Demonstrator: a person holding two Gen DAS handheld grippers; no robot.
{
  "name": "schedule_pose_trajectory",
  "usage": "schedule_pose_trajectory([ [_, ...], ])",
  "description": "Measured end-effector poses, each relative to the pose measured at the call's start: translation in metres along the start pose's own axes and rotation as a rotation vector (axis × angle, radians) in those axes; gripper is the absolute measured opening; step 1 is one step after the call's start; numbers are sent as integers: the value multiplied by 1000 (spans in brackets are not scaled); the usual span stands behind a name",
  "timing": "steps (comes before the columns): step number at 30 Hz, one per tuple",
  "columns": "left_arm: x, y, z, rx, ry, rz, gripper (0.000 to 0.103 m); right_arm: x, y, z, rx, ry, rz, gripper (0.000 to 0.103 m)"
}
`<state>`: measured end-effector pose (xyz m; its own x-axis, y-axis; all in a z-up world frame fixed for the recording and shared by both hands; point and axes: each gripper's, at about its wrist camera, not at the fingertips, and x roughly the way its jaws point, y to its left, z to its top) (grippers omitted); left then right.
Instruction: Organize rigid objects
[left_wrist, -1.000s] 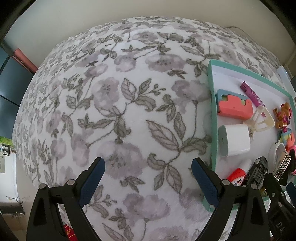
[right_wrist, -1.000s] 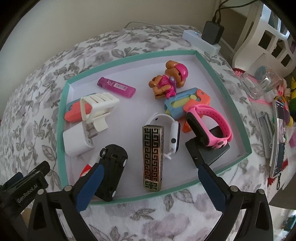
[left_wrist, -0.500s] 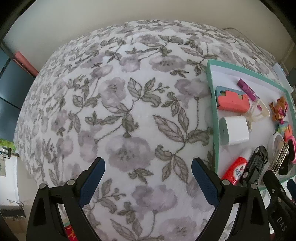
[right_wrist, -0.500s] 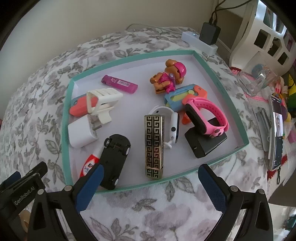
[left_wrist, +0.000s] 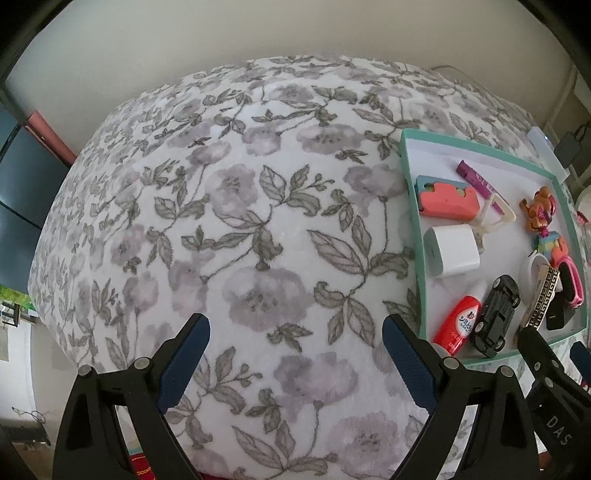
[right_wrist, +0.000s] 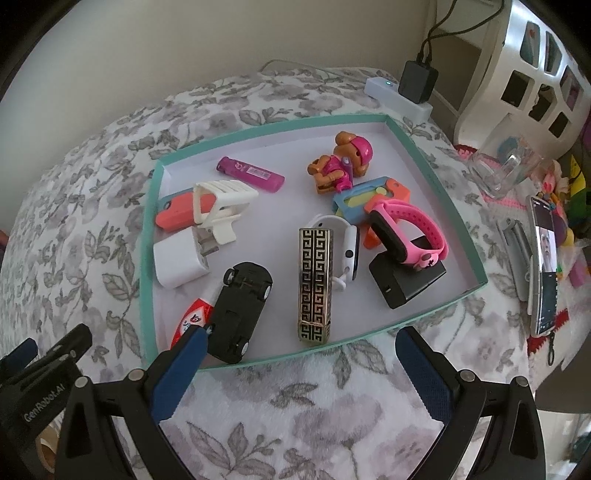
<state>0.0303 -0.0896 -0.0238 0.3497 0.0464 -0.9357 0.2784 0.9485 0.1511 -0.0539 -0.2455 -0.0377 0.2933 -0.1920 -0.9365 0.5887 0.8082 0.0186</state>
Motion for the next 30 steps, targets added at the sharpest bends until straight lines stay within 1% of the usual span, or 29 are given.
schedule_pose_trajectory([
  [12,-19,17,-6,-51,-66,-28,95,-12,5,-3,-25,-37,-10,103],
  [16,-25,21,-7,-49,-88,-36,95,-15,7,-3,-29,-52,-13,103],
  [26,-35,27,-8,-45,-137,-13,95,-24,10,-3,-32,-83,-9,103],
  [30,-35,29,-8,-49,-138,-7,95,-28,12,-2,-35,-95,-6,103],
])
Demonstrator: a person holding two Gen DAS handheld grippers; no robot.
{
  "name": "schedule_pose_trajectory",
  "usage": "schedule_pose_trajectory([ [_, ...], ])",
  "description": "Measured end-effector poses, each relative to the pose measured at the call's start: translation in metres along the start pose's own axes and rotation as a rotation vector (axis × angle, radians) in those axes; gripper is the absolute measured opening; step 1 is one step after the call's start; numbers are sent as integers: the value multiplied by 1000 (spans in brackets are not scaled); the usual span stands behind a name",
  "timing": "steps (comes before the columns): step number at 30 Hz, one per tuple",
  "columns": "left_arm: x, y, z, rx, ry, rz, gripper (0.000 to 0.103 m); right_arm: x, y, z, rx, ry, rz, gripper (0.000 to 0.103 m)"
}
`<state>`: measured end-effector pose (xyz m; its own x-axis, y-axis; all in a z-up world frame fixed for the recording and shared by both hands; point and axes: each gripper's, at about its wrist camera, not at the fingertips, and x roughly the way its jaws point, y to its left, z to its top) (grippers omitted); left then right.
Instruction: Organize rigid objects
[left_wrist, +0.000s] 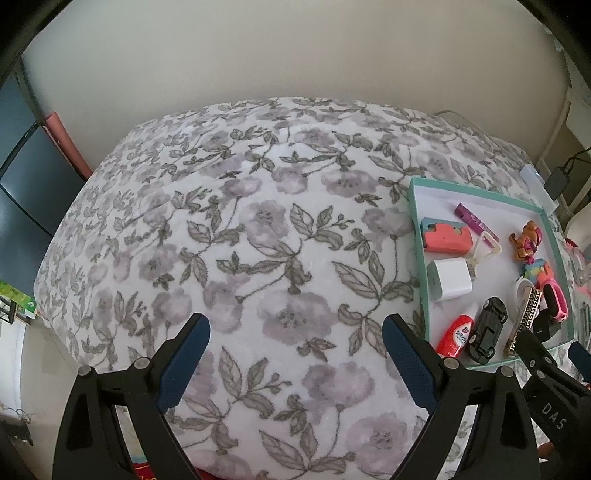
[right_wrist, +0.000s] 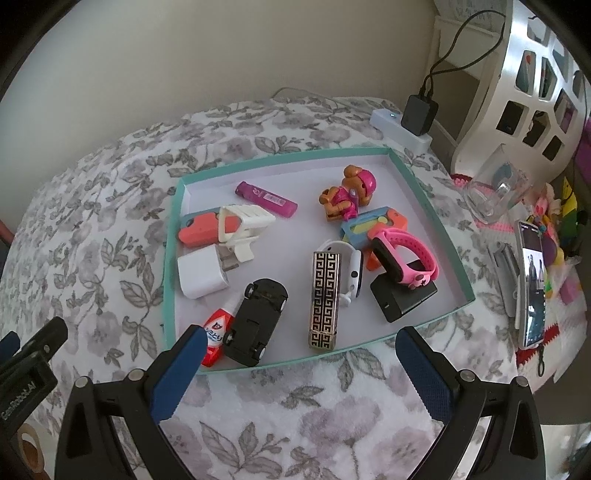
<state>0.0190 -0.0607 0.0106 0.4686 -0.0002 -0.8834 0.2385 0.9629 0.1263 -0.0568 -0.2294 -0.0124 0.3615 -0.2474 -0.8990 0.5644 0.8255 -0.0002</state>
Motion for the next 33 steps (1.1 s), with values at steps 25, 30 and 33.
schedule_pose_trajectory([
  [25,5,0,1,4,2,49,95,3,2,0,-9,5,2,103],
  [30,6,0,1,6,4,54,95,3,2,0,-11,7,2,103],
  [33,7,1,0,8,6,57,95,4,2,0,-12,8,2,103],
])
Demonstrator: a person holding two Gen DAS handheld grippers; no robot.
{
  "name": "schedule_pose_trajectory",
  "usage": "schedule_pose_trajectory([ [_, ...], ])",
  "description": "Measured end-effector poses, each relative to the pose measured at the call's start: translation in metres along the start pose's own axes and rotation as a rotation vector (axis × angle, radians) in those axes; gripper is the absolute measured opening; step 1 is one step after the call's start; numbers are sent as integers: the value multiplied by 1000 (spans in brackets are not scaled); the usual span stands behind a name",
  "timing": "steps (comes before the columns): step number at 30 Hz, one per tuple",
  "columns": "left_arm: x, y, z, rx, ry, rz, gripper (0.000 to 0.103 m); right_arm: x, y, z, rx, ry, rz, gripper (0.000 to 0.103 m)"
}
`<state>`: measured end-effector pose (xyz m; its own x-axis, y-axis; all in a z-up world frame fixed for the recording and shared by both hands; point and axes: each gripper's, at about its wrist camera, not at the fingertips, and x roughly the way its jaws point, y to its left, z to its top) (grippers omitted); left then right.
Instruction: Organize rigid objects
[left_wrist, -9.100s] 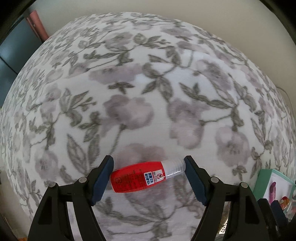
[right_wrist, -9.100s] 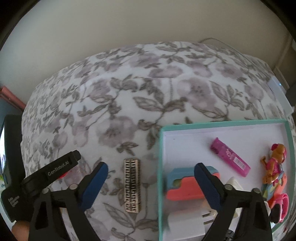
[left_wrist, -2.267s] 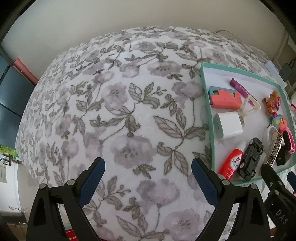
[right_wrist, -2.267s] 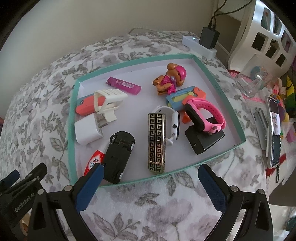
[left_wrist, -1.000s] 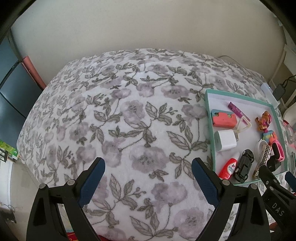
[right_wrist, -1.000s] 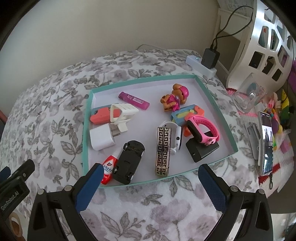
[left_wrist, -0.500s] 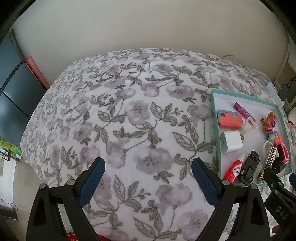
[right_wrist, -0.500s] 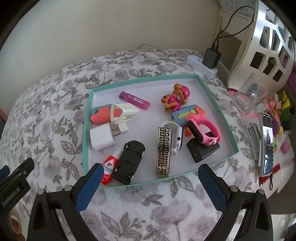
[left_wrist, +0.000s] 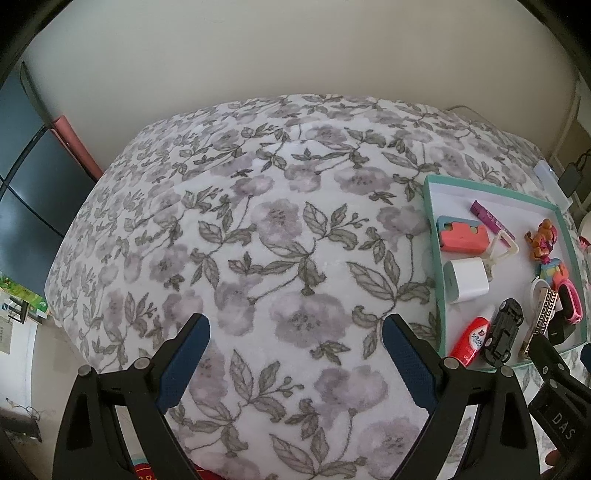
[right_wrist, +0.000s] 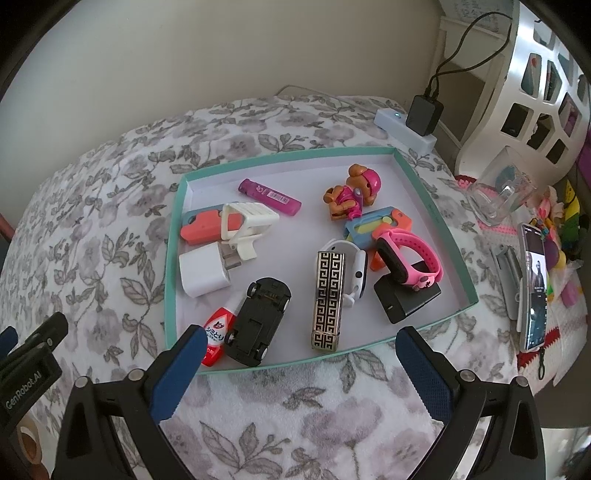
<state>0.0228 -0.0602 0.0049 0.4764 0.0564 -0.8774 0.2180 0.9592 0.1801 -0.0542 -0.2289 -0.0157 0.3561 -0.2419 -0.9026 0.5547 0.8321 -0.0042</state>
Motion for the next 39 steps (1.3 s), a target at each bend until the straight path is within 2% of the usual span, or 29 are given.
schedule_pose_trajectory([
  [39,1,4,0,14,-3,9,95,2,2,0,-7,8,-3,103],
])
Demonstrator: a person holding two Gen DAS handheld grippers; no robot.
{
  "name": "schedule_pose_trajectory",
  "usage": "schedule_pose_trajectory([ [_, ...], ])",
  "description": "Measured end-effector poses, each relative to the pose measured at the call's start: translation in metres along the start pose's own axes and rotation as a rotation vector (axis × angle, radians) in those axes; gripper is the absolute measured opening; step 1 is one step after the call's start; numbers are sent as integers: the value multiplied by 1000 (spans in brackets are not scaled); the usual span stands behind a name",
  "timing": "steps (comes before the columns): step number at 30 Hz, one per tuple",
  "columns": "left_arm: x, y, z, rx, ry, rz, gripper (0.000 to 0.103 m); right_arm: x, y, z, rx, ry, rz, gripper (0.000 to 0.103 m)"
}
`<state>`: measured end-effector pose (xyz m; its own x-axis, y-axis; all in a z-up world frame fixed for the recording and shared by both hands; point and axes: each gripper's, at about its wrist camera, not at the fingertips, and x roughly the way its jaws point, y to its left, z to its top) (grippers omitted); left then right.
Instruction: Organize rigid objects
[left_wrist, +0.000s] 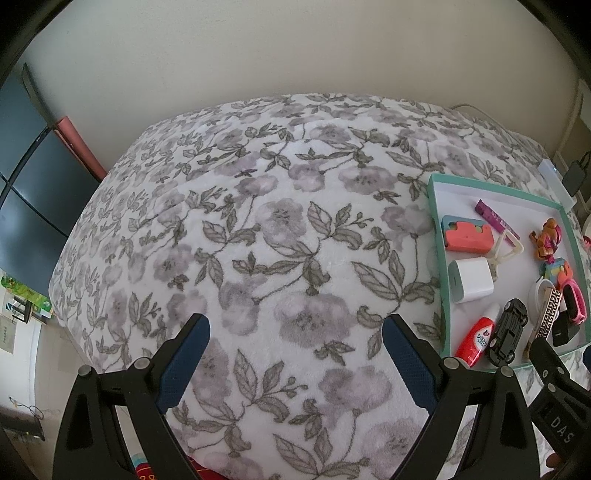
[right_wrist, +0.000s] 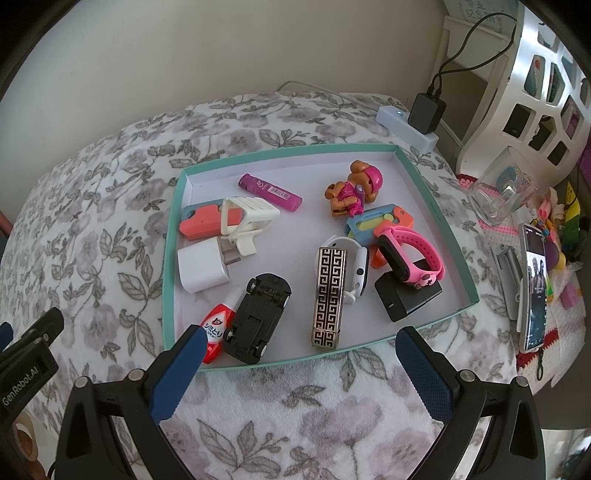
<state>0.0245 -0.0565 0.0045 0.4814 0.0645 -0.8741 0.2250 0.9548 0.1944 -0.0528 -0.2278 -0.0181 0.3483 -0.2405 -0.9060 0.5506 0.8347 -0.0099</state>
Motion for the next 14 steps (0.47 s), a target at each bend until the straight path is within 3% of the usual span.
schedule_pose_trajectory([
  [14,-2,-3,1,12,-4,0,95,1,1,0,-5,2,0,103],
])
